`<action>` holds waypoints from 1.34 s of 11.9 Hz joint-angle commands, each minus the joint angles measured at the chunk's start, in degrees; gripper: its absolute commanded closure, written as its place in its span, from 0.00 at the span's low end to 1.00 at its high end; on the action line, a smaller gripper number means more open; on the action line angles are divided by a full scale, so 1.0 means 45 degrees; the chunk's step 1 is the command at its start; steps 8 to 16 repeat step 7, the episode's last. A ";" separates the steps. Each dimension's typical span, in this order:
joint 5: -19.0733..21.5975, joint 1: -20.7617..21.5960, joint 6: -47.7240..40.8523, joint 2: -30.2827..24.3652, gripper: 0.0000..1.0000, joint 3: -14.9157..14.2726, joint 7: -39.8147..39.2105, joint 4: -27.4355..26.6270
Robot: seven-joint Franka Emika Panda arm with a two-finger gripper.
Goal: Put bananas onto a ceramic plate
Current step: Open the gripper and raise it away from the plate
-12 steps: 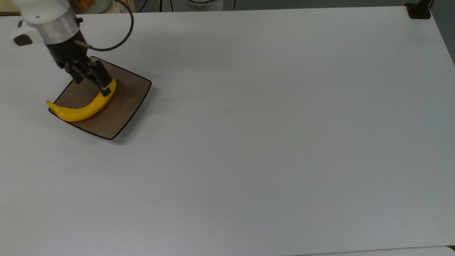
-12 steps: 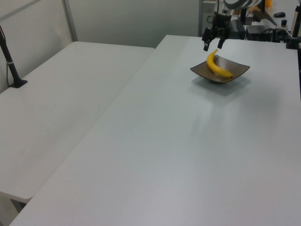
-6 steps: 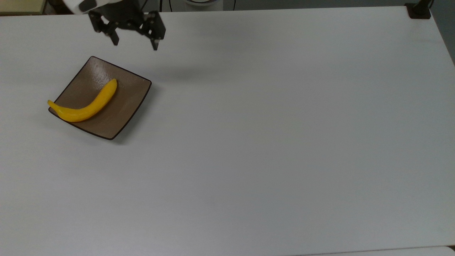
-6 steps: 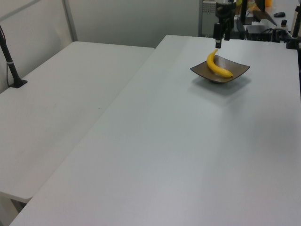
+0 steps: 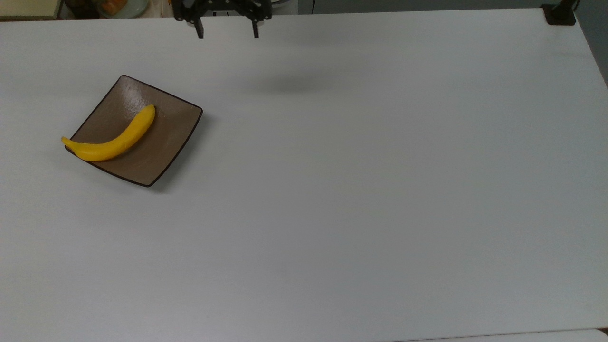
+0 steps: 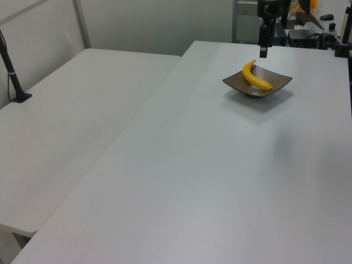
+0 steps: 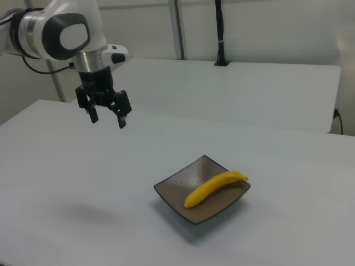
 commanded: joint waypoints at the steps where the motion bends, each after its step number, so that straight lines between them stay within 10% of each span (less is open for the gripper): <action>1: 0.0192 0.0487 -0.0020 -0.0341 0.00 -0.0336 -0.0090 -0.0371; 16: 0.0232 0.0545 0.0567 -0.0204 0.00 -0.0336 -0.0012 -0.0643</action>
